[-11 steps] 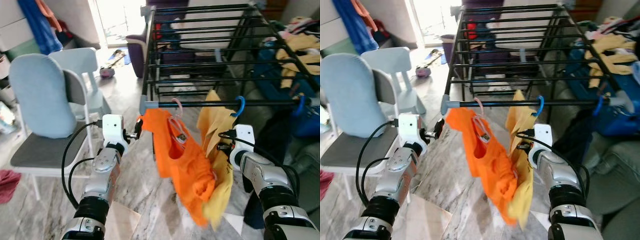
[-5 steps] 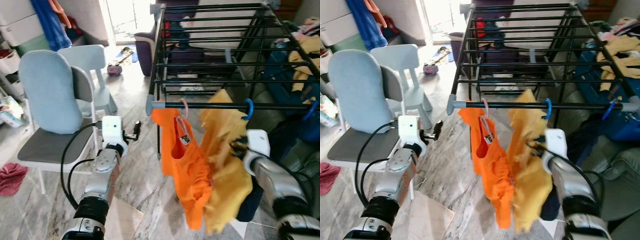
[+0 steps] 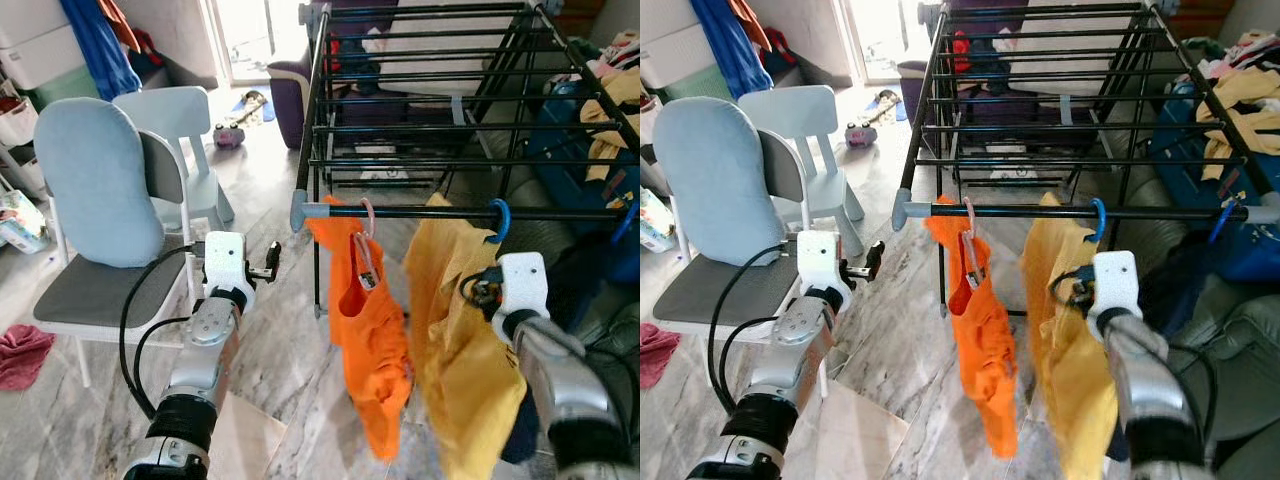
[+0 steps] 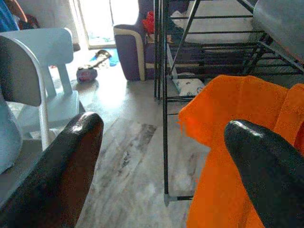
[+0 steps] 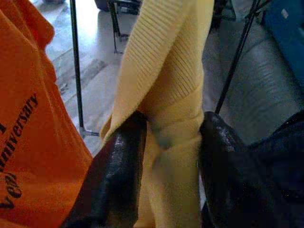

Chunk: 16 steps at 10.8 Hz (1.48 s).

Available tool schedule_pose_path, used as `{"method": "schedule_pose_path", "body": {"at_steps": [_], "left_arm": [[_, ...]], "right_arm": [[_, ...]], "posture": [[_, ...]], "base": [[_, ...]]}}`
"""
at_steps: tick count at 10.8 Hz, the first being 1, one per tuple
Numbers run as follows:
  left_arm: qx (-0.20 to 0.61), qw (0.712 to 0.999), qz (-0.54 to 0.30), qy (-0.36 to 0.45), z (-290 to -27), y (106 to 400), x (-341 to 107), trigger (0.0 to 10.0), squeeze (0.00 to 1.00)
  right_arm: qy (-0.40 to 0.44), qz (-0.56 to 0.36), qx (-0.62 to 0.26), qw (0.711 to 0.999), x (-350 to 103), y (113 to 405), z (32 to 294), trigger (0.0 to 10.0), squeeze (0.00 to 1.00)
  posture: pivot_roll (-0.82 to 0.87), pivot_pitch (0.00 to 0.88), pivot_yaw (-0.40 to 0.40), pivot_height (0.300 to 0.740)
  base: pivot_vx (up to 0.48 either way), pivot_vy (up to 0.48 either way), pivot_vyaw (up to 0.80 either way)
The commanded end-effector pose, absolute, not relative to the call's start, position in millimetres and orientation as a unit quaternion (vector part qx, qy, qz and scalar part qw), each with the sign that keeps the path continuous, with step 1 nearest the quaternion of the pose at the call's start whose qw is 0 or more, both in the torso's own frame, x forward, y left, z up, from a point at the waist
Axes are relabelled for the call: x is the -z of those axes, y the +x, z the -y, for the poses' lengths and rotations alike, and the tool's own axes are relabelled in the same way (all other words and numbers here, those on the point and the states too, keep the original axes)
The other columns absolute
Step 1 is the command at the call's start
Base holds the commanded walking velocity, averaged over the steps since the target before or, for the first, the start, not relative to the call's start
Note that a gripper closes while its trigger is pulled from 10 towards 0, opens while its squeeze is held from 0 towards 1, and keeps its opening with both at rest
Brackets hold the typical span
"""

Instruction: Hang hanger

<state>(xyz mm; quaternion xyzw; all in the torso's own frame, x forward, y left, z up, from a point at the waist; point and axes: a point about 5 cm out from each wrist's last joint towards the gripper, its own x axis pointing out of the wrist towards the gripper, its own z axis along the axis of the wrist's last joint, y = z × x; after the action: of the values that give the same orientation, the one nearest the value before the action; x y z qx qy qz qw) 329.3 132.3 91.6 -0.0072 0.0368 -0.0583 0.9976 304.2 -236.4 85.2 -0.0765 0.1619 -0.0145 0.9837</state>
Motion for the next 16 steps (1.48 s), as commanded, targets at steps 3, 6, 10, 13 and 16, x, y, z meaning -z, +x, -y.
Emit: {"method": "schedule_pose_path", "body": {"at_steps": [3,6,10,13,16], "left_arm": [[0.053,0.998,-0.029,0.006,-141,321,-94,10.0,0.0],[0.047,0.998,-0.03,0.027,-158,306,-92,10.0,0.0],[0.051,0.997,-0.046,0.034,-161,290,-84,10.0,0.0],[0.043,0.997,-0.051,0.032,-162,286,-85,10.0,0.0],[0.041,0.997,-0.052,0.033,-163,288,-88,10.0,0.0]], "right_arm": [[-0.078,-0.107,0.047,0.99,-100,282,231,10.0,1.0],[-0.07,-0.086,0.079,0.991,-98,257,228,10.0,1.0],[-0.059,-0.063,0.072,0.994,-107,257,223,10.0,1.0],[-0.055,-0.055,0.049,0.996,-109,259,212,10.0,0.0],[-0.056,-0.049,0.045,0.996,-112,264,212,10.0,0.0]], "posture": [[-0.21,0.0,0.075,0.74],[-0.21,0.0,0.084,0.74],[-0.21,0.0,0.073,0.74],[-0.2,0.0,0.066,0.74],[-0.2,0.0,0.066,0.74]], "base": [[0.0,0.0,0.0],[0.0,0.0,0.0],[0.0,0.0,0.0],[-0.082,0.0,0.0],[-0.251,0.0,0.0]]}}
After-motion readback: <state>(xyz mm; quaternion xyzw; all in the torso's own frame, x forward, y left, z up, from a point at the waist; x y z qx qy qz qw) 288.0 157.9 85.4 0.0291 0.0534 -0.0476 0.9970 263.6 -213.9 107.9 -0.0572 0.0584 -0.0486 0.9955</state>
